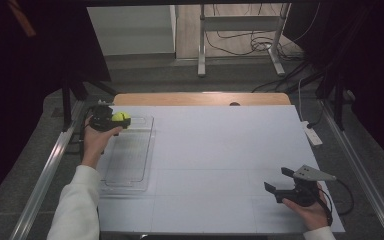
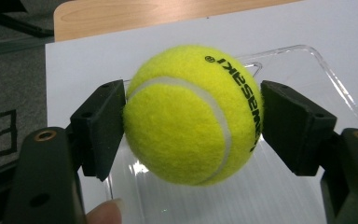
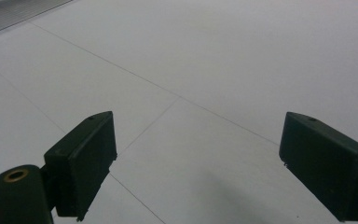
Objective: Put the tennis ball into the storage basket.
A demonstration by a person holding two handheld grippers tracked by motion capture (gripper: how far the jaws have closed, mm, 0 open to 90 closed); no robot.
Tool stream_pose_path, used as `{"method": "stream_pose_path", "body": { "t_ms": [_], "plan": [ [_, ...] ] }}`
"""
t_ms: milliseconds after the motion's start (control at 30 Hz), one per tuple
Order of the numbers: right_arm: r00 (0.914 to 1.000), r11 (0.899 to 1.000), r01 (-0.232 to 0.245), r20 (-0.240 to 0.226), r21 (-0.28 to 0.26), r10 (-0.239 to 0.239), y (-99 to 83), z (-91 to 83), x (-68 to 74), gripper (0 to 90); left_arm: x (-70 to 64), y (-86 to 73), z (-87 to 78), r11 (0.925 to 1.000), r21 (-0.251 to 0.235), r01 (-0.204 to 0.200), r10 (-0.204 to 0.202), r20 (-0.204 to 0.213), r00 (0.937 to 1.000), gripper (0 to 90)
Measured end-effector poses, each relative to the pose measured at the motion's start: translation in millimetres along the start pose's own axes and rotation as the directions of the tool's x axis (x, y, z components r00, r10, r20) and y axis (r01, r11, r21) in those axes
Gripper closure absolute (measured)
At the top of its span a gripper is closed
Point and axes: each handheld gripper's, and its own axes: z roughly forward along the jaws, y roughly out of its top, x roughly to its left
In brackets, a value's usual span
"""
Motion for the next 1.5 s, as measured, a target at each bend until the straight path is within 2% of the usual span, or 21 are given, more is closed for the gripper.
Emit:
{"method": "stream_pose_path", "body": {
  "t_ms": [200, 367, 600, 767, 1100, 1167, 1500],
  "plan": [
    [1.0, 1.0, -0.003, -0.001, -0.001, 0.003, -0.2, 0.1, -0.3, 11.2, -0.1, -1.7, 5.9, 0.9995, 0.032, -0.004, 0.004, -0.006, 1.0, 26.4],
    [1.0, 1.0, -0.003, 0.001, 0.0, 0.003, -0.2, -0.3, -0.1, 11.2, 0.0, -5.8, 12.2, 0.9982, 0.059, 0.011, -0.011, -0.001, 0.9999, 26.4],
    [1.0, 1.0, -0.003, -0.001, -0.001, 0.003, -0.2, 0.2, -0.4, 11.2, 0.3, -7.2, 14.3, 0.9969, 0.079, 0.003, -0.002, -0.006, 1.0, 26.4],
    [1.0, 1.0, -0.002, -0.001, 0.0, 0.002, 0.0, 0.5, -0.1, 11.2, -2.6, -7.7, 18.2, 0.9928, 0.119, -0.014, 0.015, -0.008, 0.9999, 26.4],
    [1.0, 1.0, -0.002, 0.0, -0.001, 0.002, -0.1, 0.3, -0.7, 11.2, -8.6, -8.4, 26.3, 0.9859, 0.164, -0.033, 0.035, -0.009, 0.9994, 26.3],
    [1.0, 1.0, -0.003, 0.0, 0.0, 0.003, -0.1, 0.2, -0.6, 11.2, -11.4, -8.5, 28.9, 0.982, 0.183, -0.048, 0.052, -0.016, 0.9985, 26.2],
    [1.0, 1.0, -0.005, 0.002, -0.002, 0.005, -0.4, -0.4, -1.4, 11.2, -13.4, -8.8, 33.4, 0.9756, 0.213, -0.051, 0.058, -0.027, 0.9979, 26.0]
  ]
}}
